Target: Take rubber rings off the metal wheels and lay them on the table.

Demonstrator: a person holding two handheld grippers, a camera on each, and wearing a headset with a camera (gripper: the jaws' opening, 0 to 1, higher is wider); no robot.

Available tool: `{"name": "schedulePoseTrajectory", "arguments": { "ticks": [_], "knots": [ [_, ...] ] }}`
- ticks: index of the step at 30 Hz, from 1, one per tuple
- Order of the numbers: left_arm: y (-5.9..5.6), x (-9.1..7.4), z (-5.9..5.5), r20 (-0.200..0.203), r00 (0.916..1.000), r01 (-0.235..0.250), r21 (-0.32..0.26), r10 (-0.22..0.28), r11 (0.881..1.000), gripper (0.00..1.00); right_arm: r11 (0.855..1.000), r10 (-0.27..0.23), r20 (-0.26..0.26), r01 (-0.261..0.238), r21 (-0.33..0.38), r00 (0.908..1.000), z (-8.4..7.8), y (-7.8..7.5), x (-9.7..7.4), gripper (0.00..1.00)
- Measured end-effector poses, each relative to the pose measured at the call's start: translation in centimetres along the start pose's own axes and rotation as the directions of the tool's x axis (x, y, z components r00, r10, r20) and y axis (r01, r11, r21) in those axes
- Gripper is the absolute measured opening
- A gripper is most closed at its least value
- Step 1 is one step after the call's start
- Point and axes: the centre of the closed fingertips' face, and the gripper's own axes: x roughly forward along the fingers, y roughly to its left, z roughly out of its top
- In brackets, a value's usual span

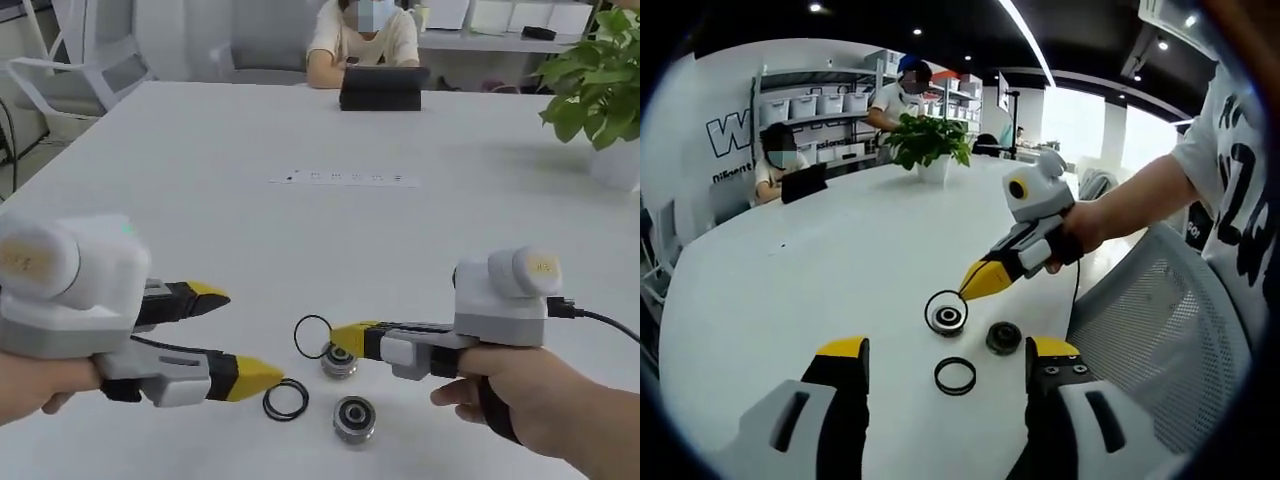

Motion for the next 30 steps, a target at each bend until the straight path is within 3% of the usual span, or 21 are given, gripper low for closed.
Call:
{"name": "schedulePoseTrajectory", "arguments": {
  "ticks": [14, 30],
  "knots": [
    [0.1, -1.2, -0.2, 0.006, 0.9998, -0.017, 0.001, 0.017, 1.000, 0.66, 0.999, 0.033, -0.019, -0.033, -0.003, 0.9993, -0.3, 1.0, 0.9, 0.00],
    [-0.1, -1.7, -0.8, 0.001, 0.9998, -0.018, 0.004, 0.018, 1.000, 0.68, 0.998, 0.060, -0.078, -0.061, -0.003, 0.9952, -2.0, 1.8, 1.8, 0.00]
  ]
}}
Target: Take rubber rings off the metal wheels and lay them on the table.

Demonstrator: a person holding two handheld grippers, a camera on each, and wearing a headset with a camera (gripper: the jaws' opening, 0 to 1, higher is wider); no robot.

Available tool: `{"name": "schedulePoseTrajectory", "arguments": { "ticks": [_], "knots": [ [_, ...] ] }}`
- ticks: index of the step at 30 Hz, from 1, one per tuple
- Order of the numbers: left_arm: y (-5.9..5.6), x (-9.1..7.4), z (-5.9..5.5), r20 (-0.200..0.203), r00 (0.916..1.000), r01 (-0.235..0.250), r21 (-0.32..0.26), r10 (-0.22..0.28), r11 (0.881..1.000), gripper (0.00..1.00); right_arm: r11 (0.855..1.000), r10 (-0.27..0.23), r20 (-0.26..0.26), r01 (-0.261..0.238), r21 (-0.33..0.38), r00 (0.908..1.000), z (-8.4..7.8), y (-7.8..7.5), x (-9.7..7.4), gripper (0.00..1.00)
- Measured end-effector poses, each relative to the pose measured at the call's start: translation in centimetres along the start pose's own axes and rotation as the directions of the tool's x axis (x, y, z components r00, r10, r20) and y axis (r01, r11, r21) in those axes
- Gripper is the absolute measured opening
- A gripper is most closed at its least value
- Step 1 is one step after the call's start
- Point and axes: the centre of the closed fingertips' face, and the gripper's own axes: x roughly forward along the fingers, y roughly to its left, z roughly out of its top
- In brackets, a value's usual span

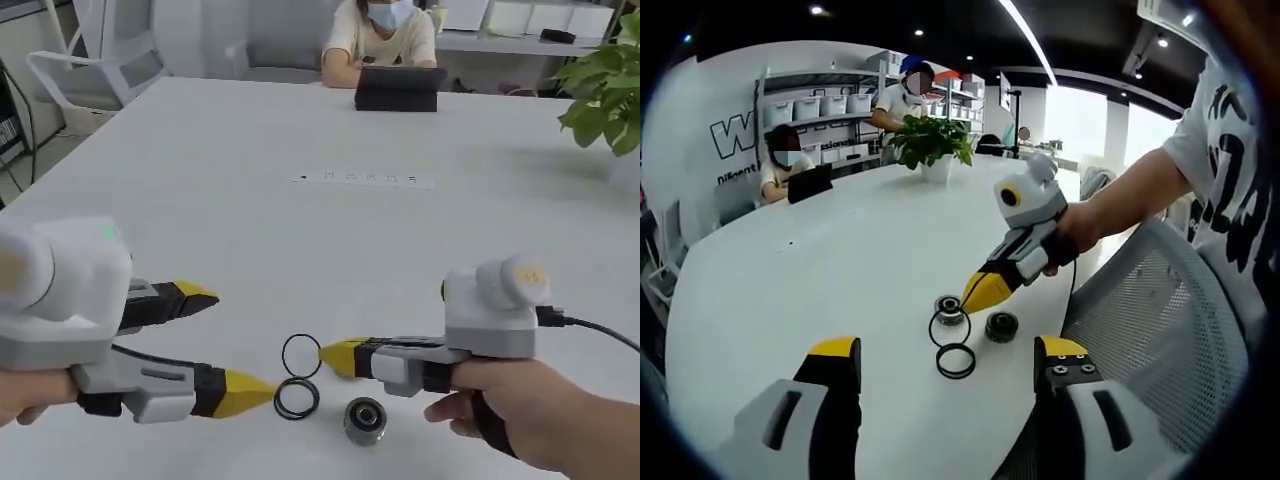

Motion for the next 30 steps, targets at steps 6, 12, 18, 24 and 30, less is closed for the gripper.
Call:
{"name": "schedulePoseTrajectory", "arguments": {
  "ticks": [6, 12, 18, 24, 30],
  "knots": [
    [-0.1, -0.3, -0.1, -0.002, 1.0000, -0.001, 0.007, 0.001, 1.000, 0.69, 1.000, 0.012, -0.018, -0.012, 0.003, 0.9998, -0.5, 0.2, 0.4, 0.00],
    [-0.3, -0.6, -0.3, -0.008, 1.0000, 0.000, 0.006, 0.000, 1.000, 0.70, 1.000, 0.024, -0.043, -0.023, 0.015, 0.9988, -1.1, 0.4, 0.7, 0.00],
    [-0.5, -0.8, -0.5, -0.010, 0.9999, 0.000, 0.002, 0.000, 1.000, 0.71, 0.999, 0.027, -0.073, -0.025, 0.026, 0.9970, -2.0, 0.3, 0.9, 0.00],
    [-0.6, -1.0, -0.5, -0.011, 0.9999, -0.001, 0.000, 0.001, 1.000, 0.71, 0.999, 0.029, -0.106, -0.026, 0.034, 0.9939, -2.8, 0.3, 1.1, 0.00],
    [-0.7, -1.1, -0.7, -0.015, 0.9999, -0.004, 0.000, 0.004, 1.000, 0.71, 0.999, 0.019, -0.123, -0.015, 0.034, 0.9922, -3.2, 0.0, 1.2, 0.00]
  ]
}}
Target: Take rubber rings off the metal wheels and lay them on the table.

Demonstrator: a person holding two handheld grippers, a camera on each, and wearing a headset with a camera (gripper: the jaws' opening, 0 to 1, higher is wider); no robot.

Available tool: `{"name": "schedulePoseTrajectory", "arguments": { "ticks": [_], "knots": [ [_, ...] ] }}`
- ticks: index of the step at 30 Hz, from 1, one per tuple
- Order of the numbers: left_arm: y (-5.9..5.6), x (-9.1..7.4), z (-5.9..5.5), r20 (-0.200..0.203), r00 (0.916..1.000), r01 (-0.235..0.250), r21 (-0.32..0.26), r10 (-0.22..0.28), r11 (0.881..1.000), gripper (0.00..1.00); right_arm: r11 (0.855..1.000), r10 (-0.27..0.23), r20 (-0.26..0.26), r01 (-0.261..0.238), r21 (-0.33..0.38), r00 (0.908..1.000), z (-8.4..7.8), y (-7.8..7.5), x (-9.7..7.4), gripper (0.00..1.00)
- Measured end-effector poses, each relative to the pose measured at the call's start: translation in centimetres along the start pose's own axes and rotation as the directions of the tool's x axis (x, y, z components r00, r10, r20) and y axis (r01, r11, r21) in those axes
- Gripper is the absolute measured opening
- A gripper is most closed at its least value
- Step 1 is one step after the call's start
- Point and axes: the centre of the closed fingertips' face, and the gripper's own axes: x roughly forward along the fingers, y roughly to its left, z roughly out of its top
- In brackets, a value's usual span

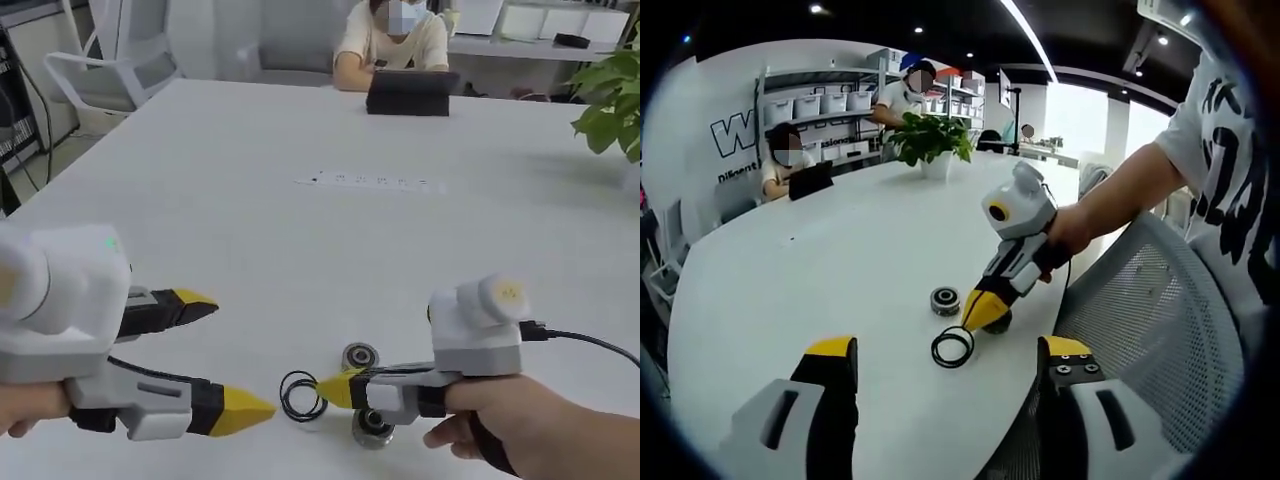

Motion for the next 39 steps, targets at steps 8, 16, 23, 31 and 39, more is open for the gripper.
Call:
{"name": "schedulePoseTrajectory", "arguments": {
  "ticks": [8, 16, 23, 31, 39],
  "knots": [
    [-0.1, -0.1, 0.0, -0.005, 1.0000, -0.001, 0.000, 0.001, 1.000, 0.71, 1.000, -0.019, -0.009, 0.019, 0.010, 0.9998, -0.1, -0.7, 0.1, 0.00],
    [-0.1, -0.1, -0.1, -0.006, 1.0000, -0.002, -0.003, 0.002, 1.000, 0.71, 0.999, -0.044, -0.033, 0.044, 0.000, 0.9985, -0.5, -1.2, 0.2, 0.00],
    [0.0, -0.3, -0.5, -0.012, 0.9999, -0.009, -0.007, 0.009, 1.000, 0.71, 0.998, -0.059, -0.040, 0.059, -0.007, 0.9975, -0.7, -1.5, 0.2, 0.00],
    [0.0, -0.4, -0.4, -0.009, 0.9999, -0.013, -0.006, 0.013, 1.000, 0.71, 0.997, -0.076, -0.032, 0.075, -0.024, 0.9966, -0.5, -1.8, 0.2, 0.00],
    [-0.1, -0.5, -0.4, -0.012, 0.9998, -0.014, -0.006, 0.014, 1.000, 0.70, 0.996, -0.091, -0.024, 0.090, -0.029, 0.9956, -0.4, -2.2, -0.1, 0.04]
  ]
}}
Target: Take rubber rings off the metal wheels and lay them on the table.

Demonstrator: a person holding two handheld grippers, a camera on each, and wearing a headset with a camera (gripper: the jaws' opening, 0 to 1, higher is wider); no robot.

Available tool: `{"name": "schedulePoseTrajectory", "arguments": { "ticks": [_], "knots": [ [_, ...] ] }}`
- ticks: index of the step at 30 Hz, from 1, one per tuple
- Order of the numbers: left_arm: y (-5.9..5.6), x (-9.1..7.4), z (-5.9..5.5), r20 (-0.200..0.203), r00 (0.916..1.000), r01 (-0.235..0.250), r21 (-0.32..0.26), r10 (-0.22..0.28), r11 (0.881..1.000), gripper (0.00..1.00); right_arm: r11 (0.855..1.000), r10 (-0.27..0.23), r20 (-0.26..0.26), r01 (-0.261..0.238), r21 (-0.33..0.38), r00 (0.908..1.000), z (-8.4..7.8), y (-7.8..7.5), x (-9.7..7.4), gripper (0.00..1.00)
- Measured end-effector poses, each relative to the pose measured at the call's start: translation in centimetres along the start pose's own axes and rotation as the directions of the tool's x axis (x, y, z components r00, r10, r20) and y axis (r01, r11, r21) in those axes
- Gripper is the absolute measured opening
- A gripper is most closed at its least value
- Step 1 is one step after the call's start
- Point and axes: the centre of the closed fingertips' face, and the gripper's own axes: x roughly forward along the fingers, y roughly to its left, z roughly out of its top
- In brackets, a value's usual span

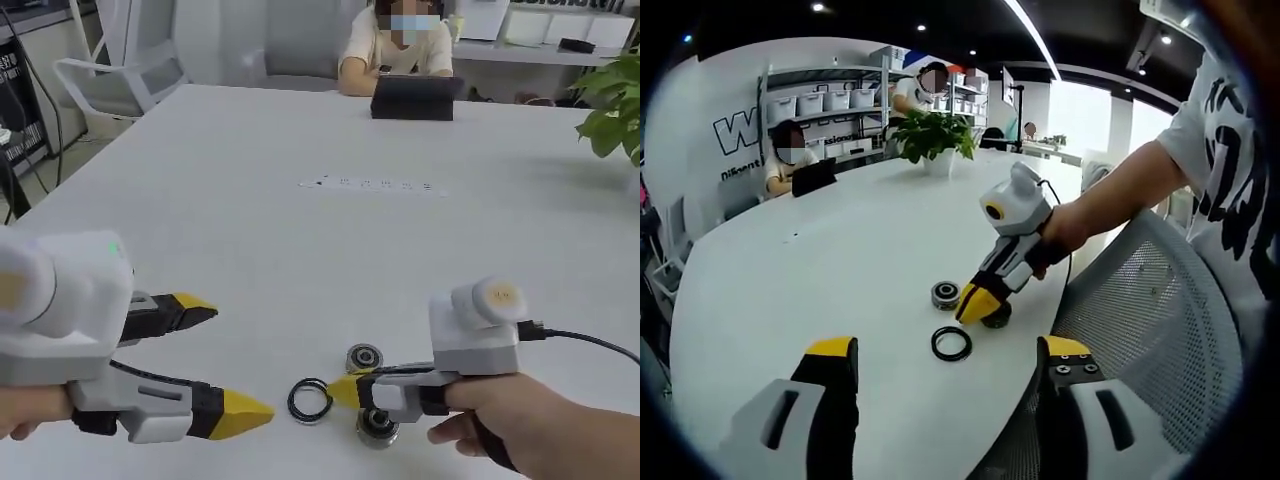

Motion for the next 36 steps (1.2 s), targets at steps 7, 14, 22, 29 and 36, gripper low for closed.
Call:
{"name": "schedulePoseTrajectory", "arguments": {
  "ticks": [7, 14, 22, 29, 36],
  "knots": [
    [-0.1, 0.0, 0.2, 0.003, 1.0000, -0.002, 0.000, 0.002, 1.000, 0.70, 1.000, 0.007, 0.022, -0.007, 0.008, 0.9997, 0.6, 0.2, -0.4, 0.06],
    [-0.3, 0.0, 0.3, 0.002, 1.0000, 0.002, 0.003, -0.002, 1.000, 0.70, 1.000, 0.019, 0.044, -0.018, -0.011, 0.9989, 1.5, 0.9, -1.0, 0.08],
    [-0.4, 0.2, 0.6, 0.002, 1.0000, 0.004, 0.010, -0.004, 1.000, 0.70, 0.998, 0.017, 0.070, -0.013, -0.057, 0.9974, 2.2, 1.3, -2.1, 0.10],
    [-0.4, 0.0, 1.0, 0.009, 1.0000, 0.002, 0.011, -0.002, 1.000, 0.70, 0.994, 0.004, 0.093, 0.007, -0.111, 0.9957, 2.9, 1.6, -3.7, 0.14],
    [-0.3, -0.1, 1.4, 0.016, 0.9999, -0.003, 0.012, 0.003, 1.000, 0.70, 0.988, -0.008, 0.111, 0.025, -0.151, 0.9938, 3.3, 1.9, -5.2, 0.18]
  ]
}}
